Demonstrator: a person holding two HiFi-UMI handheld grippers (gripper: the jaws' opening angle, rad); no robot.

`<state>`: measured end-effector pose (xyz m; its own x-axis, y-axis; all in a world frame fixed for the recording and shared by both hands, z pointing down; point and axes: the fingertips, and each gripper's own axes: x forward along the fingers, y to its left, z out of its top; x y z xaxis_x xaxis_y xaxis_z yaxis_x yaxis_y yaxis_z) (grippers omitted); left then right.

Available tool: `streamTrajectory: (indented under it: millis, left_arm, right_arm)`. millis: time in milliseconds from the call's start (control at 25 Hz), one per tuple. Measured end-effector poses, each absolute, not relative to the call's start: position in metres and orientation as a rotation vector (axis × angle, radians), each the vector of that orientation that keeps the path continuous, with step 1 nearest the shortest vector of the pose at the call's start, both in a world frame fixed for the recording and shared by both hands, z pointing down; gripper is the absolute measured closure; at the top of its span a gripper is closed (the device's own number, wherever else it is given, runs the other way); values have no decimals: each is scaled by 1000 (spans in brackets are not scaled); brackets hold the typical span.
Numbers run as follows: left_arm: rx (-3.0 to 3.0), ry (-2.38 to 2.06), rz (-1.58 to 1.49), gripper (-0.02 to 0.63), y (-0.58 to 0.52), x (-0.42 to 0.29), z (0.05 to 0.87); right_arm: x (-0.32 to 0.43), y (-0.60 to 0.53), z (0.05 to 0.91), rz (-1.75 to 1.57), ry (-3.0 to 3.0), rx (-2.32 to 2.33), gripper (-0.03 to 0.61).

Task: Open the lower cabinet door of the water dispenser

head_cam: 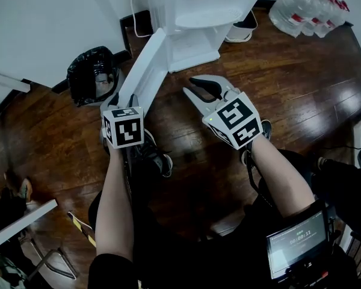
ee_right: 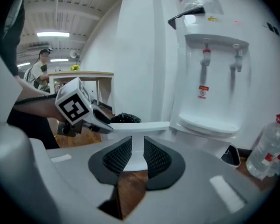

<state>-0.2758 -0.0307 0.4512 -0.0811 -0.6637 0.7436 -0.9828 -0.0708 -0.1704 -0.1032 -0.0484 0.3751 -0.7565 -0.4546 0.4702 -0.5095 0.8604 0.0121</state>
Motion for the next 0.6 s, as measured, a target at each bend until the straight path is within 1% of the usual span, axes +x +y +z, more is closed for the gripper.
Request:
streamTrajectory:
  millis: [200, 320, 480, 600]
  left_arm:
    - [1747, -1796, 1033, 413, -35, -283, 450]
    - [1726, -1816, 1046, 413, -39, -290, 450]
    - [1672, -1851, 1030, 390, -45, -299, 447]
    - [1636, -1847, 1035, 387, -43, -300, 447]
  right_arm:
    - [-106, -56, 347, 444, -2666, 719, 499]
    - [-110, -52, 336, 431, -2693, 687, 500]
    - [-114, -55, 329, 519, -2730, 673, 500]
    - [-112, -60, 328, 507, -2727, 675, 500]
